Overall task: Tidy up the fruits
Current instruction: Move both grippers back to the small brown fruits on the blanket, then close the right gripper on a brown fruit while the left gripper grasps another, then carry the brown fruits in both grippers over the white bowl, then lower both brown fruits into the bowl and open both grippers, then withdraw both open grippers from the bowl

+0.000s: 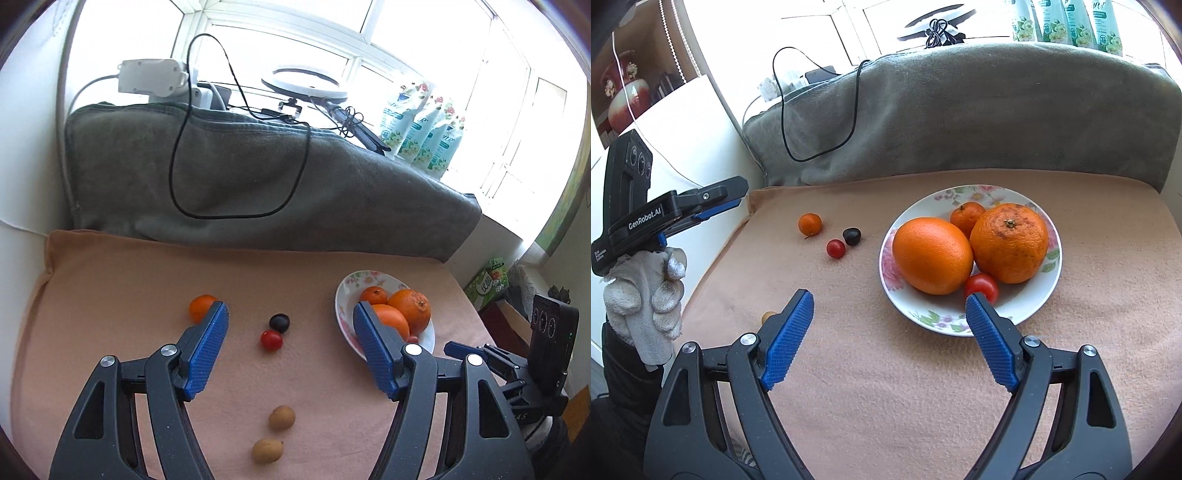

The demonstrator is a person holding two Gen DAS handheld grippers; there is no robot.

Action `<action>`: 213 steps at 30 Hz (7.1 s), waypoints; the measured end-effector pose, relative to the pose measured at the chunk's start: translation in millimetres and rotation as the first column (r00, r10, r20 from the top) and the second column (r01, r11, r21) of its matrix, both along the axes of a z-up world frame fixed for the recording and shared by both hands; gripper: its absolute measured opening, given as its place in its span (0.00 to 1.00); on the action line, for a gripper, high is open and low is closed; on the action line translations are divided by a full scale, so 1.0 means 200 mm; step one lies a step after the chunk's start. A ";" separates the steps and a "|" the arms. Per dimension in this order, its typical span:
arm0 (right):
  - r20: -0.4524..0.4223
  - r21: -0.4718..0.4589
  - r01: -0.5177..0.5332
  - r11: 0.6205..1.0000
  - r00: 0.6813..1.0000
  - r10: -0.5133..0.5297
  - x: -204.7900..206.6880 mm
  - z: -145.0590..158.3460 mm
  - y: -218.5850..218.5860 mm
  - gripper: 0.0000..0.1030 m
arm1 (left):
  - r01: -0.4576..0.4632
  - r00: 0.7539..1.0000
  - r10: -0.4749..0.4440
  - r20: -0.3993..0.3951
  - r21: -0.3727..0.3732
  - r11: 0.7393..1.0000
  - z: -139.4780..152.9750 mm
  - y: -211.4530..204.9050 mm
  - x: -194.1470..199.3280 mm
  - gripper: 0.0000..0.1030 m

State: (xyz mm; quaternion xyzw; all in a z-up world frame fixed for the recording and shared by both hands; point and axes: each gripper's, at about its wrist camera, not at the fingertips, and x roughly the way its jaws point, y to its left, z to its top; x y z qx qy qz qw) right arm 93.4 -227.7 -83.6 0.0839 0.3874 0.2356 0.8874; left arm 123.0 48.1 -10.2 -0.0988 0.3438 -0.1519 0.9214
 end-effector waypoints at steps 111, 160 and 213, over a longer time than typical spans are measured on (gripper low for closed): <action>-0.119 0.121 0.019 0.992 0.993 -0.005 0.24 0.08 -0.09 0.28 | 0.190 0.981 -0.190 -0.045 -0.005 0.982 -0.22 -0.44 -0.17 0.25; -0.139 0.073 0.108 0.991 0.985 -0.098 0.66 -0.02 -0.32 0.28 | 0.170 0.984 -0.168 -0.057 0.040 0.985 -0.17 -0.70 0.28 0.25; 0.233 -0.051 0.099 0.994 0.969 -0.085 -0.17 0.40 -0.10 0.86 | -0.145 0.985 0.138 0.103 0.068 0.987 0.02 0.07 -0.45 0.72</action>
